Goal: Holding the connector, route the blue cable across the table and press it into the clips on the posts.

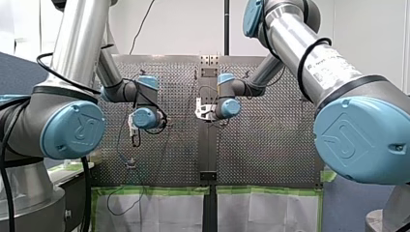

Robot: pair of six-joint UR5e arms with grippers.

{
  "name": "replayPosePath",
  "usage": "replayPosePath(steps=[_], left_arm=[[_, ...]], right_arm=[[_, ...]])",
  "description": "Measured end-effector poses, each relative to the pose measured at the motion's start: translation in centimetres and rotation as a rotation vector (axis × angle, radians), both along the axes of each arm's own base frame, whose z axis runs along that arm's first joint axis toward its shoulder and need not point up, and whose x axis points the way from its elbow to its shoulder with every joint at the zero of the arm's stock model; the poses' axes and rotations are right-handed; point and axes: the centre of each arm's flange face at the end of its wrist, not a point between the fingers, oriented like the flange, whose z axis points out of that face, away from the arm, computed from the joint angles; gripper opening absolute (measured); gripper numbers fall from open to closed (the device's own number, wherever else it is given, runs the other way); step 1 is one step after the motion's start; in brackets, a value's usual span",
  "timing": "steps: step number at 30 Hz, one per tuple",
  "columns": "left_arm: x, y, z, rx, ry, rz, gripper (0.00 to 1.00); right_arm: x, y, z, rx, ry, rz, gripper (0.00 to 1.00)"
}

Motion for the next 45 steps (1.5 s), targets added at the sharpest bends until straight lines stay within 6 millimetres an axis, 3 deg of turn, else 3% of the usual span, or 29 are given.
replayPosePath(steps=[4, 28, 34, 45], left_arm=[[0.4, -1.6, 0.3, -0.014, 0.000, 0.000, 1.00], [1.5, -10.9, -2.5, -0.008, 0.070, -0.095, 1.00], [3.4, -10.8, -3.2, -0.005, 0.078, -0.040, 1.00], [7.0, -10.0, -1.4, -0.040, 0.027, 0.015, 1.00]], right_arm=[[-0.1, 0.1, -0.2, 0.006, 0.001, 0.002, 0.00], [-1.5, -0.8, -0.6, 0.037, 0.028, -0.013, 0.00], [-1.6, -0.9, -0.6, 0.038, 0.026, -0.007, 0.00], [-1.9, -1.2, -0.6, 0.038, 0.025, -0.011, 0.00]])
